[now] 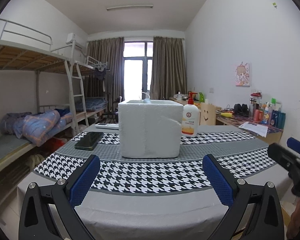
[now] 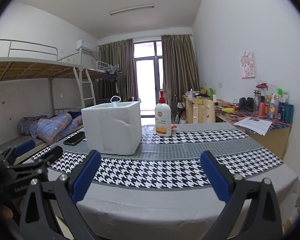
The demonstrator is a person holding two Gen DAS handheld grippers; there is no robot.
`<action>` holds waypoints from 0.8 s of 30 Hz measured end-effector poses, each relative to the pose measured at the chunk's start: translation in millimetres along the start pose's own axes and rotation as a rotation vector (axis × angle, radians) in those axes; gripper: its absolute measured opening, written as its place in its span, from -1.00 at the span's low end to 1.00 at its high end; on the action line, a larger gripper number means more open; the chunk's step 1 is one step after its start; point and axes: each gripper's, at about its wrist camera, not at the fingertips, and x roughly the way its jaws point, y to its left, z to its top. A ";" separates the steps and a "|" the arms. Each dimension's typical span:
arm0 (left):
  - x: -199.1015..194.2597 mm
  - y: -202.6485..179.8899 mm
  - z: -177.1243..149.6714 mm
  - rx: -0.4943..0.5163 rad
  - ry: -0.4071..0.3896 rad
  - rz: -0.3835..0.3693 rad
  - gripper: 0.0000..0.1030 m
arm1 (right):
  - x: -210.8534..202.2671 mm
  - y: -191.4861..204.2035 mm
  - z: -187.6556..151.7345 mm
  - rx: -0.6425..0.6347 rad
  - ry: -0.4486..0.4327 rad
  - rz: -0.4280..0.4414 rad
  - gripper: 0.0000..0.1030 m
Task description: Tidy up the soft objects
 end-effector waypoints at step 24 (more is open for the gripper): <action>-26.3 -2.6 2.1 0.020 -0.030 0.002 0.99 | -13.4 3.9 -0.8 -0.024 -0.010 0.040 0.96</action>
